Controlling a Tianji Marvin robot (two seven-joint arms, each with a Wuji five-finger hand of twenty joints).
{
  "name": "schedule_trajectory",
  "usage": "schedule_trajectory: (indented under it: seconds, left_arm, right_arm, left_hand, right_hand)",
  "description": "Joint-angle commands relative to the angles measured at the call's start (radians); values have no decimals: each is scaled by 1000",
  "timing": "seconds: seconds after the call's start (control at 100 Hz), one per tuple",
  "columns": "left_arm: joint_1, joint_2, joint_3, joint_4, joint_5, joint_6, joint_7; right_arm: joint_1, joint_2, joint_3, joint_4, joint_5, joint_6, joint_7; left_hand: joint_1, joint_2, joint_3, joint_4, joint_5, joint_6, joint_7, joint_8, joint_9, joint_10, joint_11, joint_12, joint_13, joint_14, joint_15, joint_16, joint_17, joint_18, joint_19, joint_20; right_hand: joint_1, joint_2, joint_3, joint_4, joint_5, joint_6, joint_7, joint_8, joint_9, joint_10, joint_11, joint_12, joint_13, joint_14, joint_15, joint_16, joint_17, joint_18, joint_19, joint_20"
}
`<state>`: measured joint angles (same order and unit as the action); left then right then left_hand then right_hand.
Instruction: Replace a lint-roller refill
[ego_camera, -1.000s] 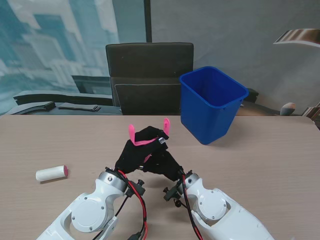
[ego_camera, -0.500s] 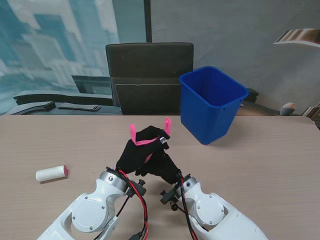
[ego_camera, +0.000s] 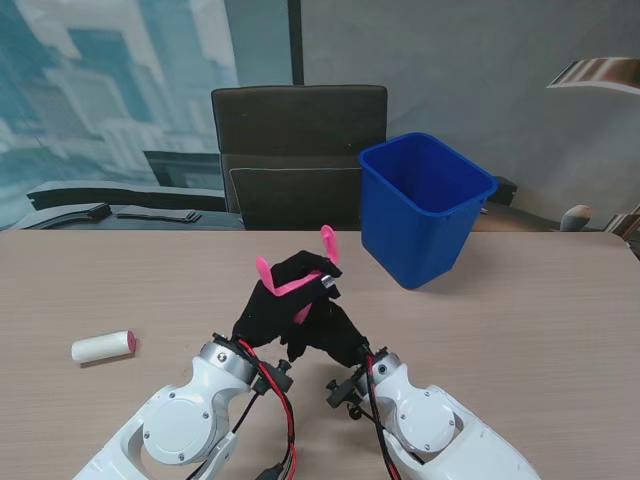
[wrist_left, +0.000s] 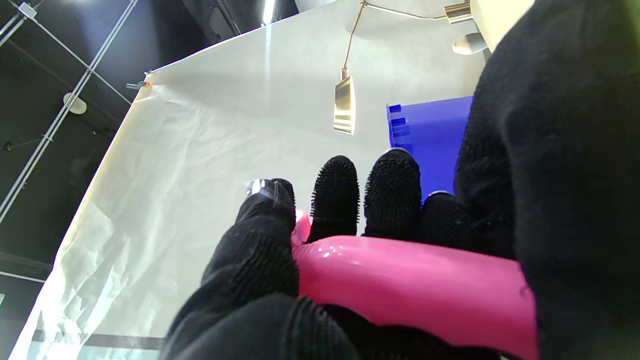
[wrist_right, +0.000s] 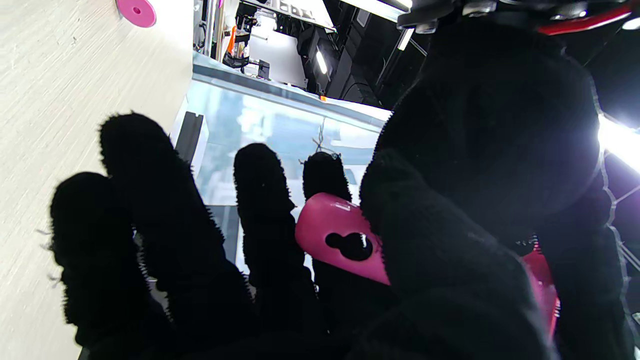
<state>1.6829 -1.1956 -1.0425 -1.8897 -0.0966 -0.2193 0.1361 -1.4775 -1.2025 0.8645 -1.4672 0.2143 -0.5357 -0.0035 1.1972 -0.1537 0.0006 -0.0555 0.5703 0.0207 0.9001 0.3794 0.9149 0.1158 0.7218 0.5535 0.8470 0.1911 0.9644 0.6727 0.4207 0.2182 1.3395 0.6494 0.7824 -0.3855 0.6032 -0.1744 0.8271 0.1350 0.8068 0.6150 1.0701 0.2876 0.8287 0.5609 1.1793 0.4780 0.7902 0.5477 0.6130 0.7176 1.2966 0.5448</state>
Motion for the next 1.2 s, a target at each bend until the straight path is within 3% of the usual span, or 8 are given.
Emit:
schedule_trajectory:
  seconds: [0.0,0.17,0.27,0.37,0.43,0.57,0.98,1.19]
  left_arm:
    - [9,2,-4,16,3,13,-19]
    - [4,6,-11,19,14,22,-30]
    - [0,12,-16,26,32,14,-47]
    - [-2,17,-20,33,50,5,-60]
    - [-4,19,-21,40,68,-6,-61]
    - [-6,24,-28,51,129,-21,-54]
    - [12,24,-41,64,309,-25,20]
    - [-3,26,-46,87,342,-59,24]
  right_arm:
    - [-8,0,9,-33,-17,-14,0]
    - [-14,10,33,-44,-98,-17,-15]
    - [-14,12,55,-44,-204,-11,-56]
    - [-9,12,79,-38,-340,-4,-114]
    - [-5,14,94,-34,-420,0,-144]
    - [-5,16,119,-29,-512,18,-187]
    - [-26,7,151,-55,-606,147,-278]
    - [-29,5,154,-60,-620,174,-296]
  left_hand:
    - [69,68,-15,14,16,0,16,4,8,-47,21,-29,-24,11,-7,-10,-16,17,4,18]
    - [51,34,-9,25,24,12,-31,-22,1,-29,-21,-48,-33,9,-35,-23,-19,15,-6,15]
    - [-42,-37,51,39,4,16,-145,-32,-40,-2,-72,-26,-65,11,-59,-20,-43,16,-33,12]
    - [-126,-98,127,47,7,23,-167,-30,-41,5,35,50,-54,3,21,38,-37,10,-15,32]
    - [-221,-133,245,24,8,39,-198,-11,-51,8,30,42,-59,4,13,46,-41,13,-17,33]
    - [-381,-141,362,22,-13,78,-294,20,-98,22,5,44,-91,13,-12,53,-67,30,-38,38]
    - [-483,-176,346,23,-58,183,-452,-20,-197,104,-48,26,-161,104,-63,41,-126,74,-75,44]
    - [-513,-206,336,26,-146,148,-576,-64,-321,115,-126,-9,-249,108,-122,27,-182,70,-133,37]
  right_hand:
    - [48,130,91,-3,111,-80,80,83,43,22,75,60,71,-380,113,52,41,-474,42,28]
    - [38,104,159,-9,146,-28,82,173,101,49,237,225,139,-459,402,150,112,-453,97,90]
    - [38,103,162,-9,149,-17,79,184,112,35,261,278,139,-478,484,174,120,-451,113,113]
    - [37,106,163,-8,152,-12,79,190,118,29,265,299,140,-486,515,182,125,-452,122,123]
    - [35,108,163,-8,153,-12,79,193,119,25,266,307,141,-491,527,186,129,-453,126,127]
    - [33,109,163,-8,153,-10,78,196,124,22,267,317,140,-497,541,191,136,-454,131,131]
    - [33,113,156,-6,156,6,68,196,134,16,261,336,140,-504,558,194,150,-449,140,134]
    - [32,113,153,-5,156,8,65,193,137,13,261,340,140,-505,562,195,153,-449,143,133]
